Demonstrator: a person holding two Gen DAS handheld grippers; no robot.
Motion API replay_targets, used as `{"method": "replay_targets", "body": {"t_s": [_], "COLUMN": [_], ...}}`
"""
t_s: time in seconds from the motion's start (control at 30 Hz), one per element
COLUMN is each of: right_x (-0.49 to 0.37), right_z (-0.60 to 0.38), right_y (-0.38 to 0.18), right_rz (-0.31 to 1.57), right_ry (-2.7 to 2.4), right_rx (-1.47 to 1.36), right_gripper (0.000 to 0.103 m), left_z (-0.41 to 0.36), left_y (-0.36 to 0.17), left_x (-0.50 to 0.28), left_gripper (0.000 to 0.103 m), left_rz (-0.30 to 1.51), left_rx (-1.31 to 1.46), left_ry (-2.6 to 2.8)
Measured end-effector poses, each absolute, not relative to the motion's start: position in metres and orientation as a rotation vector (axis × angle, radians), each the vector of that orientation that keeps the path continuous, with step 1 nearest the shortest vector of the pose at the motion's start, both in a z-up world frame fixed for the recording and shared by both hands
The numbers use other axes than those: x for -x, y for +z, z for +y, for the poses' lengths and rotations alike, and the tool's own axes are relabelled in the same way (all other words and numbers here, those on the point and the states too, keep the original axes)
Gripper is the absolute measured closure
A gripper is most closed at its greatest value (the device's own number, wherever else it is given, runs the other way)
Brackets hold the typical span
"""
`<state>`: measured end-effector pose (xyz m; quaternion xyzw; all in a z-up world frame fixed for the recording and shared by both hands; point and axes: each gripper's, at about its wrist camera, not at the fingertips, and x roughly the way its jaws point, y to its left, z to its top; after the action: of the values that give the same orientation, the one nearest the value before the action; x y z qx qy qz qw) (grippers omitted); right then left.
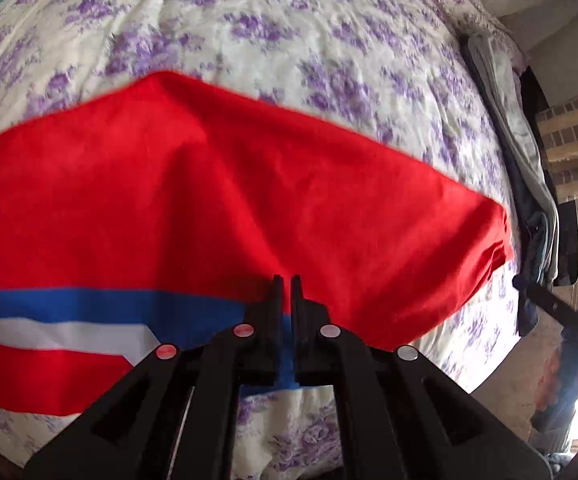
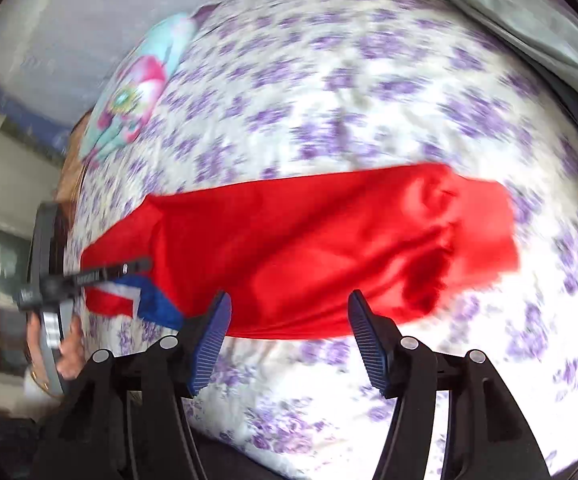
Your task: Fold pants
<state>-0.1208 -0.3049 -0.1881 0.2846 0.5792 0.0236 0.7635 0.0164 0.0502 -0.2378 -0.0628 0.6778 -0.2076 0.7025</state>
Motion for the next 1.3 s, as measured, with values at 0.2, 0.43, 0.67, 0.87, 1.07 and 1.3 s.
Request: {"method": "replay_targets", "body": {"t_s": [0.2,0.43,0.67,0.87,1.07,1.3], "right_x": [0.135,0.120,0.104,0.109,0.109,0.106], "right_z": [-0.358,-0.362,-0.369,-0.366,-0.370,-0.368], "right_y": [-0.227,-0.265,-0.273,-0.259,-0.265,-0.261], "right_rz": [1.222,1.176,1.114,1.120,1.147,1.169], "right_ry": [-0.047,-0.049,-0.126,-0.152,-0.142,-0.132], "right_rx": [-0.920,-1.079,-1.114,-1.020,-1.027,-0.975], "right_gripper": [0.042,0.042,0.080,0.082,0.081,0.081], "left_z": [0.051,0.049,0.048,0.024,-0.055,-0.128], "left_y": [-0.253,-0.253,-0.256,-0.233,-0.203,-0.230], "left_x": [0.009,0.012,0.008,0.002,-0.029,-0.039], "left_gripper": [0.100,0.100,0.100,0.100,0.100,0.100], "left_rz": [1.524,1.525,1.546,1.527,1.446,1.487], "left_rx": [0.110,0.089,0.107,0.047,0.015,0.074], "left_ry": [-0.463,-0.452,-0.442,-0.468,-0.647,-0.718]}}
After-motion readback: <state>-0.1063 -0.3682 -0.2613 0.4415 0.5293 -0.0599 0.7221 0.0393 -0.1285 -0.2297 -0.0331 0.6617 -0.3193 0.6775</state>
